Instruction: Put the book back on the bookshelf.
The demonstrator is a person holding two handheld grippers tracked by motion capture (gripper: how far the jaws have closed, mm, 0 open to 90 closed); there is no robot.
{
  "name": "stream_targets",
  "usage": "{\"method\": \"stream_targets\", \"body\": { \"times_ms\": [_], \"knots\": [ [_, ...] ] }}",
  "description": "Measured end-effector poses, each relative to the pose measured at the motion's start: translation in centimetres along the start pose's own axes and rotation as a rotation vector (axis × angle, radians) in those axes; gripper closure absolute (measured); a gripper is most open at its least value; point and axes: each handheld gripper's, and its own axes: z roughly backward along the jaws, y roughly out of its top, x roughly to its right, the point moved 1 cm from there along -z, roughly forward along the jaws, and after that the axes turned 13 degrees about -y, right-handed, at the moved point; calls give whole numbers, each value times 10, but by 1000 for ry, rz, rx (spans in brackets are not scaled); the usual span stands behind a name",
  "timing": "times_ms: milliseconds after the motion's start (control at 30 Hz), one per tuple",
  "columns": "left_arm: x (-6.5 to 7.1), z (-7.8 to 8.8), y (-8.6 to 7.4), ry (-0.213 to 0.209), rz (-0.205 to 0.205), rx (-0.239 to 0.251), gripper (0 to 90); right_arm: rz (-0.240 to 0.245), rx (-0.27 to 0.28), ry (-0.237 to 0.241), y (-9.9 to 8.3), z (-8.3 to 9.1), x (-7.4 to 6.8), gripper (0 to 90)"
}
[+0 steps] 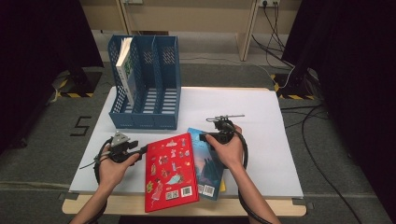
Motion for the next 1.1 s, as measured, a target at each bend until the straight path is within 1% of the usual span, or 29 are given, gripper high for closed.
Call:
{"method": "stream_targets", "body": {
  "times_ms": [100,200,267,400,433,700,767,833,867,1100],
  "knots": [
    [-1,-1,-5,-1,4,-14,482,11,-7,7,3,-6,-5,507],
    [-1,-2,-8,-3,9,-23,482,11,-23,24,5,-11,-10,506],
    [-1,-2,-11,-11,16,-29,481,12,-31,30,5,-15,-14,505],
    [1,-5,-14,-29,23,-38,480,16,-47,43,6,-21,-18,502],
    [1,-6,-15,-31,25,-38,480,11,-51,46,7,-22,-19,501],
    [3,-10,-19,-45,30,-59,480,22,-72,55,9,-29,-25,499],
    [3,-11,-19,-48,41,-49,479,20,-75,58,9,-31,-27,499],
    [2,-11,-19,-51,46,-55,479,27,-78,60,9,-32,-28,498],
    [1,-11,-19,-54,51,-50,479,28,-83,61,9,-33,-29,497],
    [2,-11,-20,-55,54,-46,488,36,-107,65,9,-39,-33,495]
  ]
}}
